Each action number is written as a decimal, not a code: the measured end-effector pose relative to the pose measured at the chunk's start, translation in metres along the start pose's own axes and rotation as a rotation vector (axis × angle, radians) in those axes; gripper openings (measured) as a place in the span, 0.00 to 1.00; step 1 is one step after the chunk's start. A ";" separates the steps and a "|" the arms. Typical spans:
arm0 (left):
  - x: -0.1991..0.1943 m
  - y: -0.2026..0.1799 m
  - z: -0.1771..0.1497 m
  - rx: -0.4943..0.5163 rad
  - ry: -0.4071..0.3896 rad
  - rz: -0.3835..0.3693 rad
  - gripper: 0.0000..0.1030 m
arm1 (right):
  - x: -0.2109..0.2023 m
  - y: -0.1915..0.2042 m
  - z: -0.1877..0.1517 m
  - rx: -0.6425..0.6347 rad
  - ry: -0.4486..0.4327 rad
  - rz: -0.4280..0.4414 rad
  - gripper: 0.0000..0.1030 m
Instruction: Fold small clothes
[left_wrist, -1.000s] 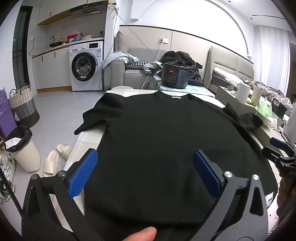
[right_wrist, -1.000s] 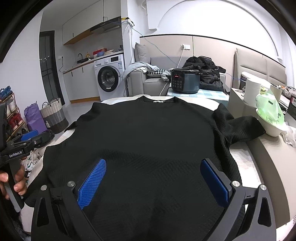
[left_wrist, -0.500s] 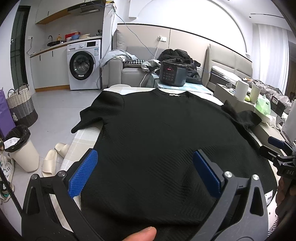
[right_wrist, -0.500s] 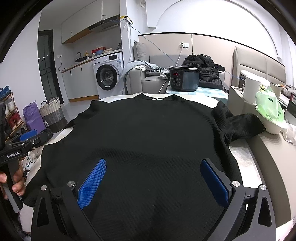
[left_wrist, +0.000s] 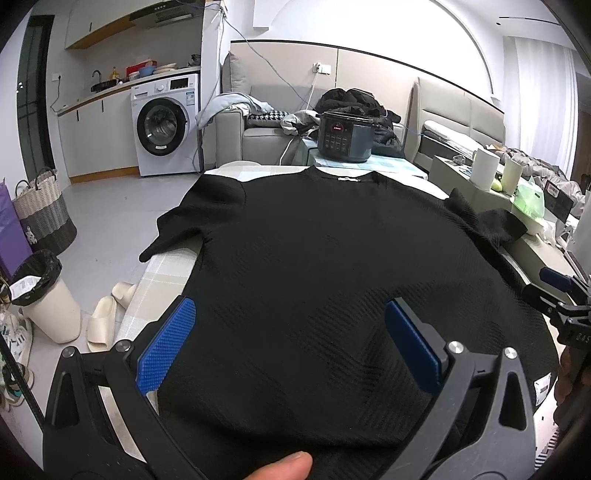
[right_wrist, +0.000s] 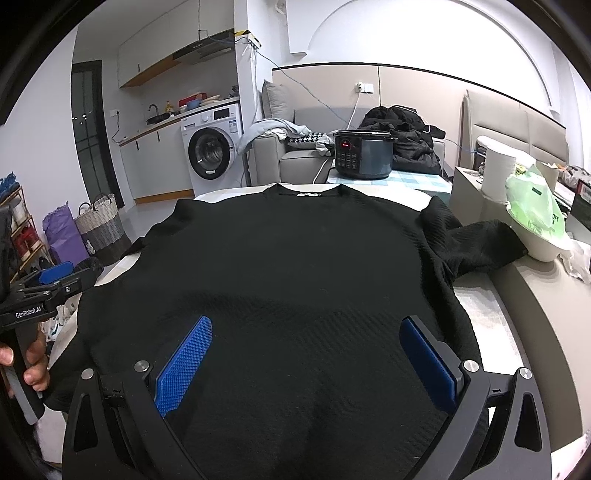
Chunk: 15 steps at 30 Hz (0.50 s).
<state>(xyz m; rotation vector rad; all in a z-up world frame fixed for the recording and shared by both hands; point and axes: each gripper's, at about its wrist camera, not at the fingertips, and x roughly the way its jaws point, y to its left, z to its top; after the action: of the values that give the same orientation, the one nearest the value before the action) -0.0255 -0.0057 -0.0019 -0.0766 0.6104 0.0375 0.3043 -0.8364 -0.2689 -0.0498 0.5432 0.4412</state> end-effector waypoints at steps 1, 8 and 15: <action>0.000 0.001 0.000 -0.002 0.002 0.000 0.99 | 0.002 -0.002 -0.001 0.006 0.005 -0.002 1.00; 0.011 0.002 0.004 -0.002 0.025 0.006 0.99 | 0.010 -0.010 -0.001 0.029 0.015 -0.019 1.00; 0.024 0.003 0.010 -0.002 0.042 0.006 0.99 | 0.013 -0.015 0.003 0.033 0.013 -0.035 1.00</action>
<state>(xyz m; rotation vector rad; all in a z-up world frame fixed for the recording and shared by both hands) -0.0008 -0.0013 -0.0078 -0.0774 0.6529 0.0422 0.3224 -0.8439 -0.2739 -0.0299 0.5612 0.3978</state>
